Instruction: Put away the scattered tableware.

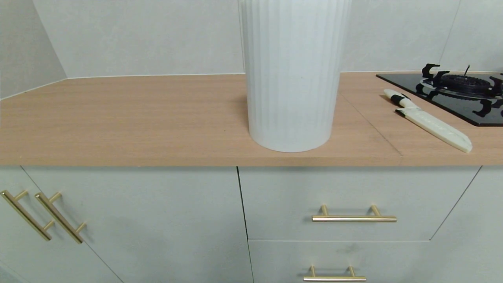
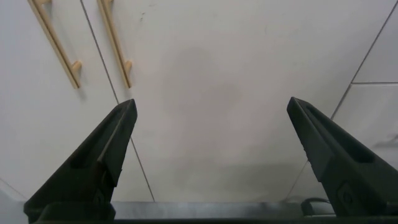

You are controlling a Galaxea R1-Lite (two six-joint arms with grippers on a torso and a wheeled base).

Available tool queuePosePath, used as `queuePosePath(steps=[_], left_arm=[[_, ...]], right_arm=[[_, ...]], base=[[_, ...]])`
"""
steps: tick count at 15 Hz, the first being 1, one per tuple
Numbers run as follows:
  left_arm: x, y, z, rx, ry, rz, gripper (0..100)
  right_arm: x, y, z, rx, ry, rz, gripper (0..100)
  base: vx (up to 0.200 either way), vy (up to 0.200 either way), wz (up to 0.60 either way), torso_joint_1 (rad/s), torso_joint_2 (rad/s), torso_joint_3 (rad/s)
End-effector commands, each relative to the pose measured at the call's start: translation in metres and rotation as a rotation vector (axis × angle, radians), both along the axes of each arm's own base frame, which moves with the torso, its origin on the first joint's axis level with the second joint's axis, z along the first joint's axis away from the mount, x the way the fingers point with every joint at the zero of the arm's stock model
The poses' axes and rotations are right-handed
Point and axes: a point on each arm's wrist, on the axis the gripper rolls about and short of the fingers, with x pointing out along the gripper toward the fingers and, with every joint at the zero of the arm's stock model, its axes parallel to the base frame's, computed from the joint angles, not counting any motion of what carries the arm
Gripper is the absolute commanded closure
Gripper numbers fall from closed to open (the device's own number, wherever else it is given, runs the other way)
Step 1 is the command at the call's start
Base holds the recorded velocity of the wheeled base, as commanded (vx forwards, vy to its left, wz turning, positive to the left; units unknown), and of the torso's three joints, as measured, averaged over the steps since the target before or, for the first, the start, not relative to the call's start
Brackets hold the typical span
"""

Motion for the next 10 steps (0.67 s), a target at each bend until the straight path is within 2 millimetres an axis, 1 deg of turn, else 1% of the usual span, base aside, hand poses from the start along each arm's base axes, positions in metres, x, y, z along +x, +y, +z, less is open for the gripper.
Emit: queuePosePath(steps=[1,4,7,8,10], left_arm=[[0.0000,0.0000,-0.0001,0.000,0.001,0.000,0],[0.0000,0.0000,-0.0001,0.000,0.001,-0.001,0],[0.0000,0.0000,-0.0001,0.000,0.001,0.000,0],[0.0000,0.0000,-0.0001,0.000,0.001,0.000,0],[0.0000,0.0000,-0.0001,0.000,0.001,-0.001,0]], right_arm=[[0.0001,0.0000,0.0000,0.000,0.001,0.001,0],[0.0001,0.0000,0.0000,0.000,0.001,0.001,0],[0.0001,0.0000,0.0000,0.000,0.001,0.001,0],[0.0001,0.0000,0.0000,0.000,0.001,-0.001,0],[0.0001,0.0000,0.0000,0.000,0.001,0.001,0]], base=[[0.000,0.000,0.00,0.000,0.00,0.000],[0.000,0.000,0.00,0.011,-0.04,-0.027],[0.000,0.000,0.00,0.076,-0.24,-0.255],[0.000,0.000,0.00,0.129,-0.37,-0.310],[0.000,0.000,0.00,0.122,-0.56,-0.298]])
